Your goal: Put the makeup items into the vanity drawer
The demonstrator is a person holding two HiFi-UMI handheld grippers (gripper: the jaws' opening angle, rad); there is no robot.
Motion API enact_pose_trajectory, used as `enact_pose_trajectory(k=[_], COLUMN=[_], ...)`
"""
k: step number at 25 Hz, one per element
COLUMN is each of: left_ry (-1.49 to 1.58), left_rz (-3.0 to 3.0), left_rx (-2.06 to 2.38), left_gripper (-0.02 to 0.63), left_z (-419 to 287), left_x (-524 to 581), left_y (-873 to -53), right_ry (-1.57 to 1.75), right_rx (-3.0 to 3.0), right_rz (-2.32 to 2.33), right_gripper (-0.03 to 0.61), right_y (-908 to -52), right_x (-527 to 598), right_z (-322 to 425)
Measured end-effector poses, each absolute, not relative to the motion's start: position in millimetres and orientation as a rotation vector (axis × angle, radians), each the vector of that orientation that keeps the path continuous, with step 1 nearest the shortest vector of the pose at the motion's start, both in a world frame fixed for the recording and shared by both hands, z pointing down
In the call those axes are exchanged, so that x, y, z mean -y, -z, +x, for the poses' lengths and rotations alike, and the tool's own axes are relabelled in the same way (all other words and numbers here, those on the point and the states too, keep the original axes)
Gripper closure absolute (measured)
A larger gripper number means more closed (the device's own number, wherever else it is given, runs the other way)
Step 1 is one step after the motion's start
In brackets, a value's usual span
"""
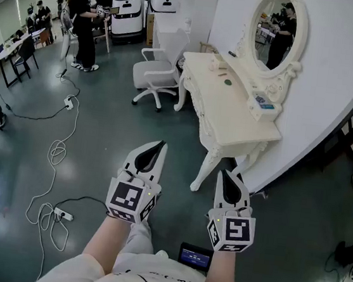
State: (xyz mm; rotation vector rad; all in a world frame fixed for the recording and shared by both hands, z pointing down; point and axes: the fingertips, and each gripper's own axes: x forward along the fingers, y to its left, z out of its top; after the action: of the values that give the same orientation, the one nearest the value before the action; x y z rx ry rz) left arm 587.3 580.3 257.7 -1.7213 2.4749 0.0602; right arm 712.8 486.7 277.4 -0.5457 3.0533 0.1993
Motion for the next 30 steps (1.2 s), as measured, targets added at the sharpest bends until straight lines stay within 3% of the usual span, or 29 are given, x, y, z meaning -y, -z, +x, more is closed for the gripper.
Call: enact_pose_trajectory(k=[14,30], left_ry=[-0.091,-0.093], left_rz=[-1.732,-1.843], left_rx=[-2.475,-2.405], left_gripper=[0.598,0.598], left_z=[521.6,338.8], left_x=[-541.9,-462.5], left_y=[-256.9,-245.4], right_ry=[-0.219,-0.193], right_rx=[-3.052,-3.015], right_rz=[-0.532,-0.699], right_gripper=[0.571,0.571], right_y=[-271.6,-255.8], right_x=[-447.9,-367.9], right_z=[646.1,470.1])
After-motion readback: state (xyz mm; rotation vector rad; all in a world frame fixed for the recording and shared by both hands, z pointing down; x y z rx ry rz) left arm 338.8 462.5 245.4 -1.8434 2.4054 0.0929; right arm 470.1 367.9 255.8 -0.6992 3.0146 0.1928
